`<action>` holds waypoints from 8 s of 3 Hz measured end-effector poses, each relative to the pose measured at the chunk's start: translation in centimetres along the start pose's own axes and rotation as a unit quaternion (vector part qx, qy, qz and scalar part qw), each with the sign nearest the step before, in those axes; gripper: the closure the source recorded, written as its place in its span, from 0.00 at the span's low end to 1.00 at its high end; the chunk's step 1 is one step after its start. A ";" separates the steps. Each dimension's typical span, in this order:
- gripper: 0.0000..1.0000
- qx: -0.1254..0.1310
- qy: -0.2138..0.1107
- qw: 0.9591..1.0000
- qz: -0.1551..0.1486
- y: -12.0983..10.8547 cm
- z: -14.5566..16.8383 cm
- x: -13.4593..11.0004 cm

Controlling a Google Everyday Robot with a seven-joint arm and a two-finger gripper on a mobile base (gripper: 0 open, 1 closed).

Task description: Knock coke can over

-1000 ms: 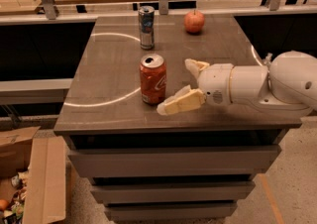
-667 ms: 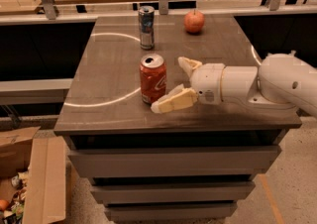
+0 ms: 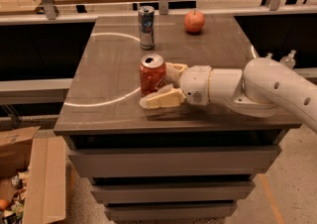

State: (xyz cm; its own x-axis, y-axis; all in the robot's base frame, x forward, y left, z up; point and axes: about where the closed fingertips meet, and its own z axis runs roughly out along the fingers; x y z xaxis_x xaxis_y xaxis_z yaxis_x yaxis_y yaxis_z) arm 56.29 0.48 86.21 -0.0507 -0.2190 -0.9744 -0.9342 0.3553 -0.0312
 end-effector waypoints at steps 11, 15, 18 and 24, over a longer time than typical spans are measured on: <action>1.00 0.082 0.233 0.883 -0.398 -6.3 -4.1 -1.2; 0.13 -0.004 0.294 0.740 -0.605 -7.1 -5.6 0.9; 0.00 -0.022 0.310 0.723 -0.617 -7.1 -6.0 1.3; 0.00 -0.021 0.310 0.723 -0.617 -7.1 -6.1 1.1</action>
Offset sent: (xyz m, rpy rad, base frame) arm 0.0190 -0.0216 0.0034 -0.1328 -0.0731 -0.0384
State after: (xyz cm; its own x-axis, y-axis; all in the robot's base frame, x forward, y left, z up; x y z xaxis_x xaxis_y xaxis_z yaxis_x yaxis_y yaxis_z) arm 60.76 -7.81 86.67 0.6944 -0.7154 0.0774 -0.4125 -0.4839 -0.7718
